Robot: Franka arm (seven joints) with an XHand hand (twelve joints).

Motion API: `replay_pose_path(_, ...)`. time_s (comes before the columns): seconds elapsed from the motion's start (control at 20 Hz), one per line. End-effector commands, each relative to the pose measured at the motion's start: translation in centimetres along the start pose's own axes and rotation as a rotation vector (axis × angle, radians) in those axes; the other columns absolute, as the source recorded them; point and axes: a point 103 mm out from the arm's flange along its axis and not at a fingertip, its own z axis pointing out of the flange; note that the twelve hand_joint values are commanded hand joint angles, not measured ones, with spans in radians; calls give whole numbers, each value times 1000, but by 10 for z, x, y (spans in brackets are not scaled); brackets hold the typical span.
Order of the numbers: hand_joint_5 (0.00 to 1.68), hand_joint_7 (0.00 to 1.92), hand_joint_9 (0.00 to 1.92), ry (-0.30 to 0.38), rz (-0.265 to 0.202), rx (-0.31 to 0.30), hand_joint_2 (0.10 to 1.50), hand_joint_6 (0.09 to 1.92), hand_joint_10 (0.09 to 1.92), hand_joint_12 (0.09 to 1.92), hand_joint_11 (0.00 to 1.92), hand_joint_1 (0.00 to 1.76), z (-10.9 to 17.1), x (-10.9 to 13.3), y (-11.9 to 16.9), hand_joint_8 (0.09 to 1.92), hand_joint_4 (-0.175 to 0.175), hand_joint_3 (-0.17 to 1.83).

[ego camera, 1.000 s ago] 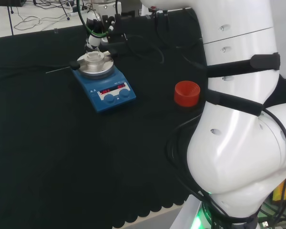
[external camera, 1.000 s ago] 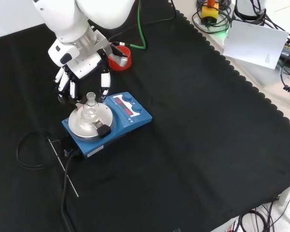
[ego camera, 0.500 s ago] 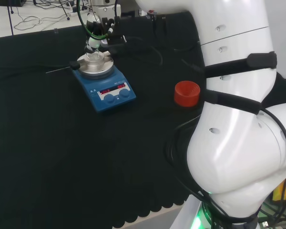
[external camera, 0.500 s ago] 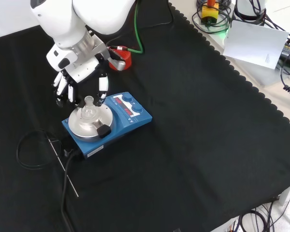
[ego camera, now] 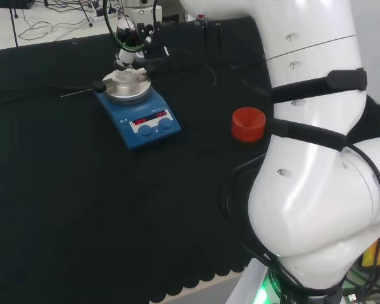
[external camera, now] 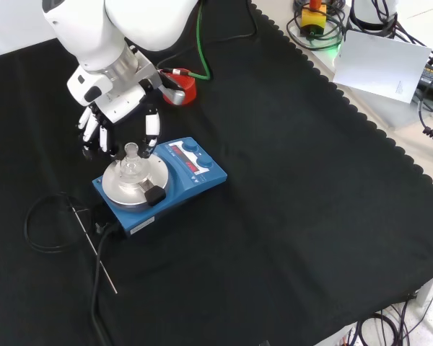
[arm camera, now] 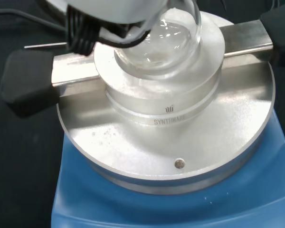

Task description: Place the round-bottom flask on the heater.

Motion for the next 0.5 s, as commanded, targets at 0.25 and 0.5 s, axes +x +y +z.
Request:
replay_pose_path(0.25, 919, 343, 562, 2, 10, 21, 774, 860, 605, 1334, 335, 936, 5, 2, 0, 656, -19, 552)
replay_pose_path(0.5, 835, 311, 529, -2, 18, 22, 684, 806, 619, 1338, 311, 910, 4, 6, -7, 659, -63, 665)
